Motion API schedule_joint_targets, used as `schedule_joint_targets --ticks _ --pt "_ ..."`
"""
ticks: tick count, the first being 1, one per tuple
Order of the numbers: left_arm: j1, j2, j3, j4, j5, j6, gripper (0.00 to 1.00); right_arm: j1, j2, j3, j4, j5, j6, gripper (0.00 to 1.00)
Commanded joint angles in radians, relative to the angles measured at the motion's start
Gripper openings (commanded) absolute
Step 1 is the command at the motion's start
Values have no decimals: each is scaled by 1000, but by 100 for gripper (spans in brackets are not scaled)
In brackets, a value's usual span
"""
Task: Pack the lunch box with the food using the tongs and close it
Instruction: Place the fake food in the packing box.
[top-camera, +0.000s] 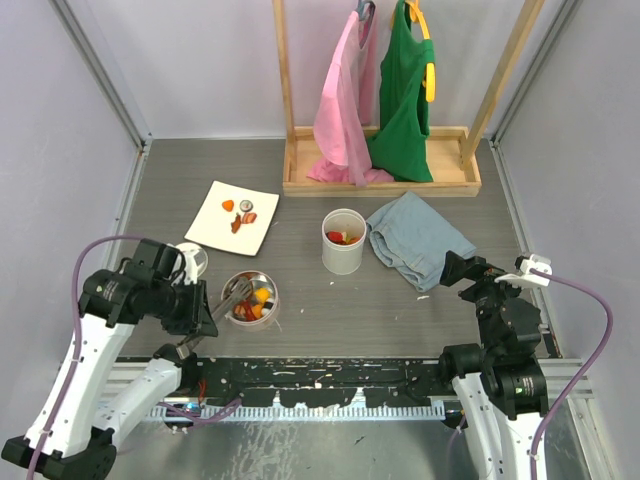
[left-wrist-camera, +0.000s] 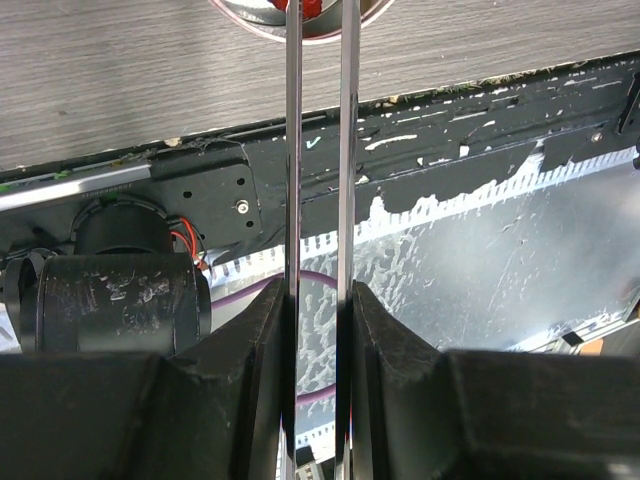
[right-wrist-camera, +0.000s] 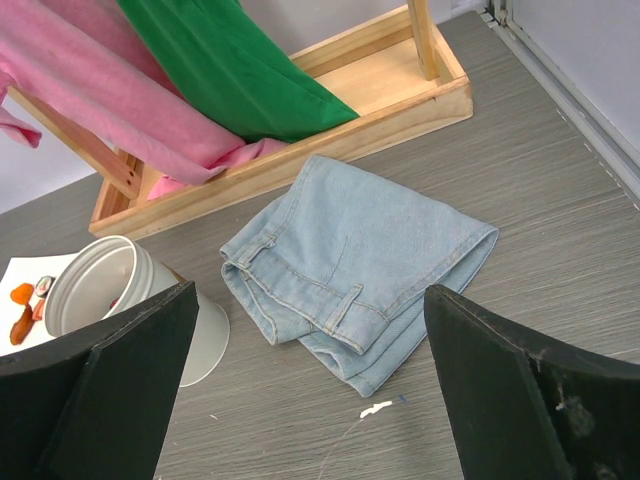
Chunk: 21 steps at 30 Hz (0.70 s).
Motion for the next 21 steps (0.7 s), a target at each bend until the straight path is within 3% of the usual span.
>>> schedule_joint_targets --ticks 1,21 --pt "-5 8 -1 50 44 14 27 5 -5 8 43 12 4 100" --pt "-4 17 24 58 30 -2 33 5 -8 7 43 12 4 100"
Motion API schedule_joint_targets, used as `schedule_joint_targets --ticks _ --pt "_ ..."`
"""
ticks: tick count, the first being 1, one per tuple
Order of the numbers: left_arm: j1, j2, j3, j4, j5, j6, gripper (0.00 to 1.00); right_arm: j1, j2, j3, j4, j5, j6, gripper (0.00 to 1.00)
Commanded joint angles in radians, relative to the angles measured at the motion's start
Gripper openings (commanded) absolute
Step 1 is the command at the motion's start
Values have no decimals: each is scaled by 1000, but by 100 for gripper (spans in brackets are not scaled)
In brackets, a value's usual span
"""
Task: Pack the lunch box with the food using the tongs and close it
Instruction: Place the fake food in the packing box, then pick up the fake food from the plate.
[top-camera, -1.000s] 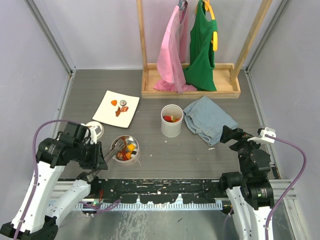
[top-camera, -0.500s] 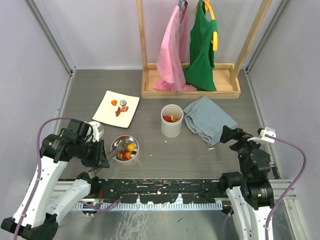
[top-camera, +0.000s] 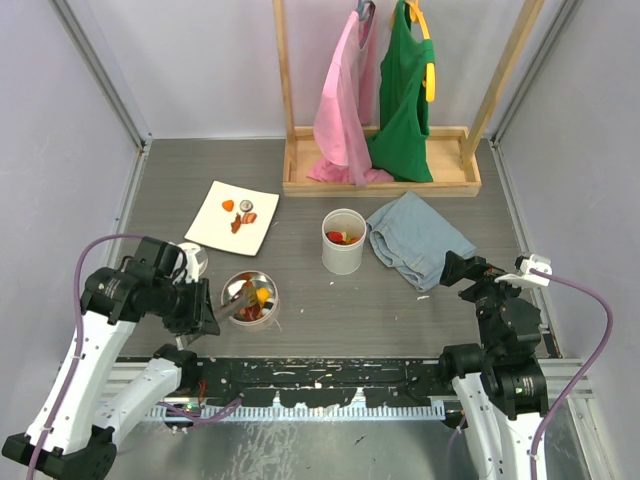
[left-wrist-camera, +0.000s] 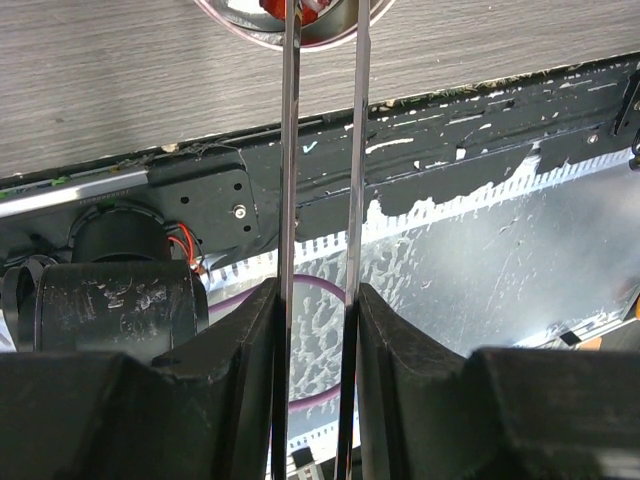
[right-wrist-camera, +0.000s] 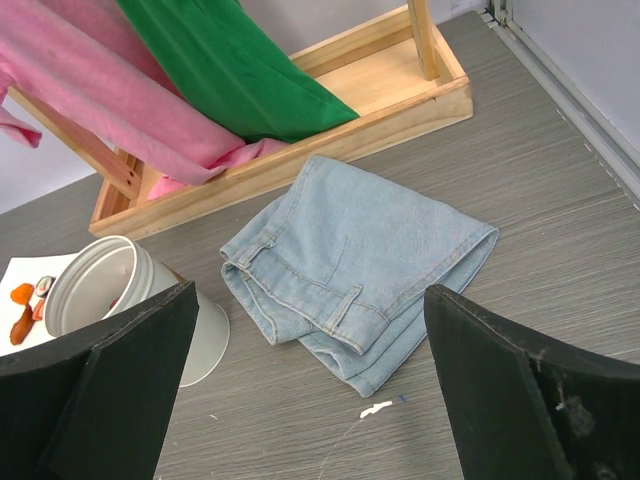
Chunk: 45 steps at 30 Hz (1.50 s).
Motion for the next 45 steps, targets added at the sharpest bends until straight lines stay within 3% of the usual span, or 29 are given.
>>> schedule_joint_targets --ticks 1,13,23,45 --pt "-4 -3 35 47 18 -7 33 4 -8 7 43 11 4 100" --pt "-4 17 110 213 -95 -58 30 5 -18 6 43 12 6 100" --pt "-5 167 197 269 -296 26 30 6 -18 3 54 7 -8 100" --pt "-4 461 246 465 -426 113 33 6 -5 1 54 12 -8 100"
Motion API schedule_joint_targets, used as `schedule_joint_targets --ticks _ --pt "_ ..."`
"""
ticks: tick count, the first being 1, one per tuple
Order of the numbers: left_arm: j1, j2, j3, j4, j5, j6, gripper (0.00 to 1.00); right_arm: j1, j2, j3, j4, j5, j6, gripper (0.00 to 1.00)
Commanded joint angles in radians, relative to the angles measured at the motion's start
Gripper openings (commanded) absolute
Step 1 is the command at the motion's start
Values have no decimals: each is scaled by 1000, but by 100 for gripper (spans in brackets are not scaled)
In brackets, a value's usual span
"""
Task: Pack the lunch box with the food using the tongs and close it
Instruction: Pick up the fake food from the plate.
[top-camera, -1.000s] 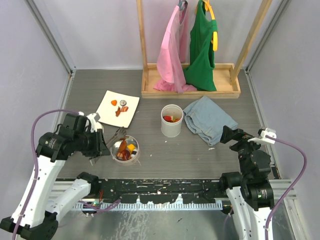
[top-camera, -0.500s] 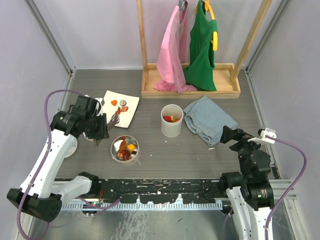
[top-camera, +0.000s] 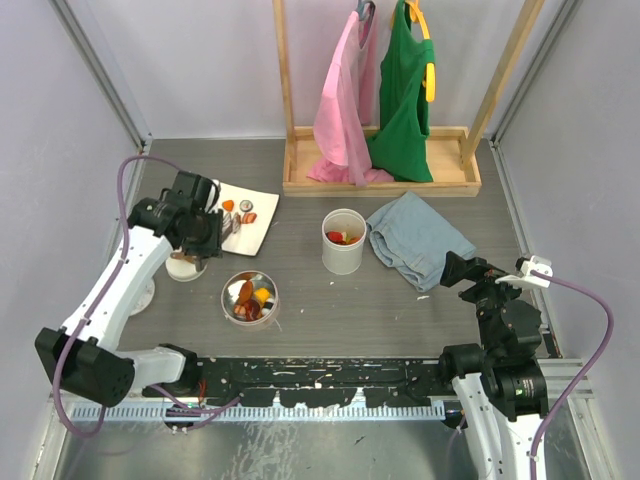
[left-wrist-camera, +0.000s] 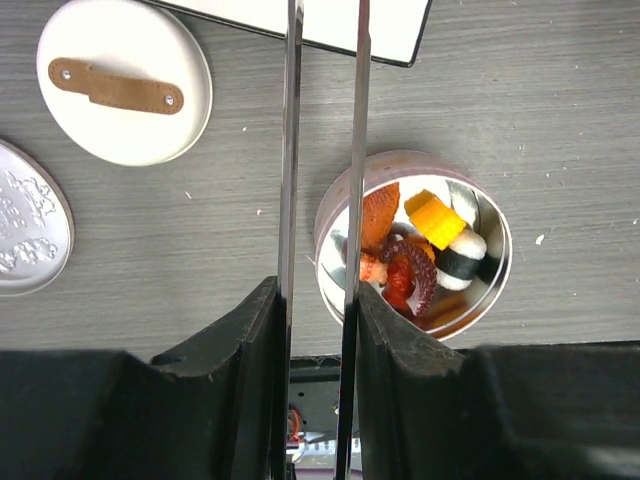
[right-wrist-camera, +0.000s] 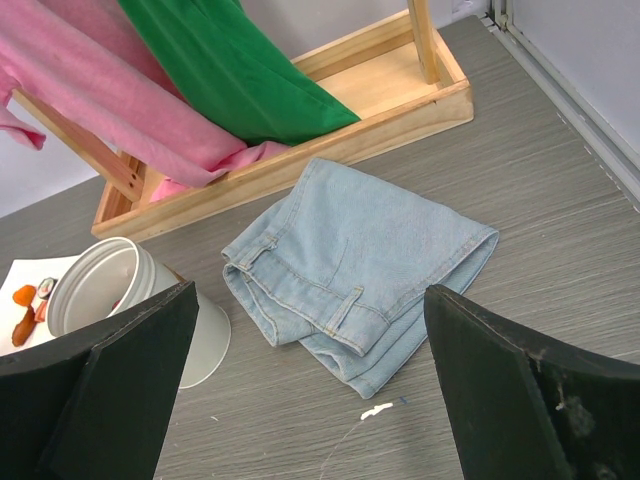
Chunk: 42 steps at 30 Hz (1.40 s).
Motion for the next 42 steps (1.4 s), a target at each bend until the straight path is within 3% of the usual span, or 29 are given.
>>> schedule_joint_targets --ticks 1,20,42 --pt "-4 23 38 90 -35 29 34 6 6 3 54 11 -7 100" --pt "-1 153 49 134 -73 57 38 6 3 3 56 9 -11 100" --pt "65 200 -8 177 3 70 37 6 1 2 56 12 -11 100"
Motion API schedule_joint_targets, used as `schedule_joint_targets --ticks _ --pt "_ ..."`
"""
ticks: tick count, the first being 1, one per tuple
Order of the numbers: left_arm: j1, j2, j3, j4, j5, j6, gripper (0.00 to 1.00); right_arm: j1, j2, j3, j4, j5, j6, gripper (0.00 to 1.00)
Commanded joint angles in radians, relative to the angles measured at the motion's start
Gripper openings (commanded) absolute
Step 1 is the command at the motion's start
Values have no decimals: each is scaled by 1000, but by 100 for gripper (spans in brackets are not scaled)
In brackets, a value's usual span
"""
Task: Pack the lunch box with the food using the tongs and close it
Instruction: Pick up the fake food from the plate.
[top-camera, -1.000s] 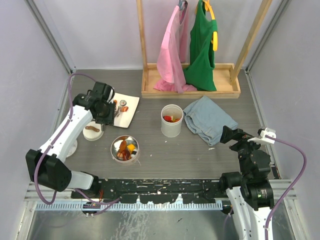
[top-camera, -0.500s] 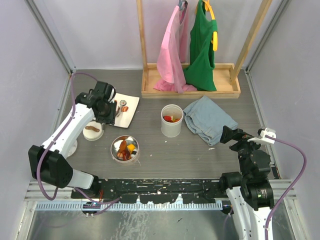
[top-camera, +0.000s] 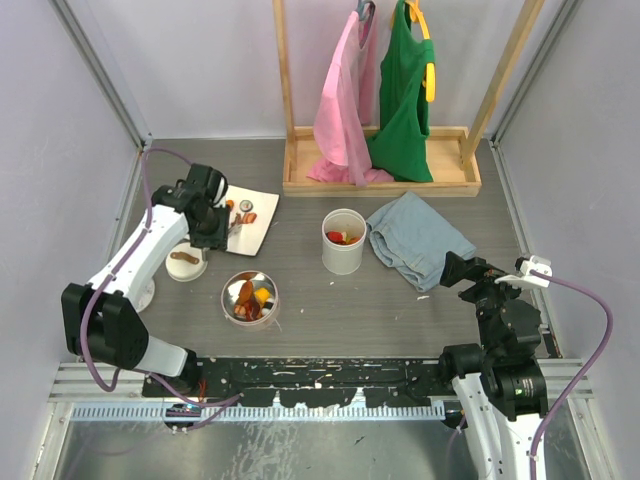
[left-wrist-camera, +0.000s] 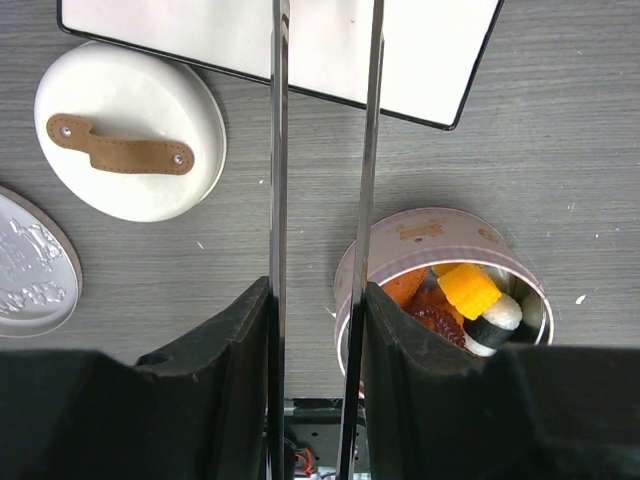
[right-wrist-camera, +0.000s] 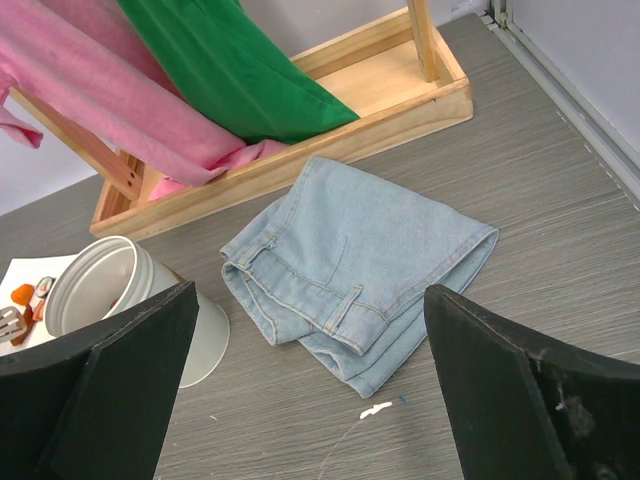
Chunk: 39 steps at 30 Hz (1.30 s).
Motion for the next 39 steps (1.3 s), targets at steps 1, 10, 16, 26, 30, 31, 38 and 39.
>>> schedule_joint_targets --ticks 1,10,16,26,30,31,38,39 --pt "16 -1 -2 60 29 18 37 6 1 5 55 11 -10 100" --pt "32 47 7 65 52 19 36 6 -2 5 56 12 -10 100" --pt "38 35 0 66 49 18 33 6 -2 4 58 11 -11 100" --pt "44 -17 -33 65 30 8 26 6 -5 3 58 12 -11 100" --pt "45 -49 -44 61 32 3 25 6 -6 4 58 11 -10 100" --pt "43 -57 -44 57 34 3 25 6 -7 3 57 11 -10 100" --pt "43 -102 -54 32 45 4 24 6 -8 2 58 12 -10 100" --pt "45 -105 -51 27 44 4 24 6 -10 2 58 12 -10 100"
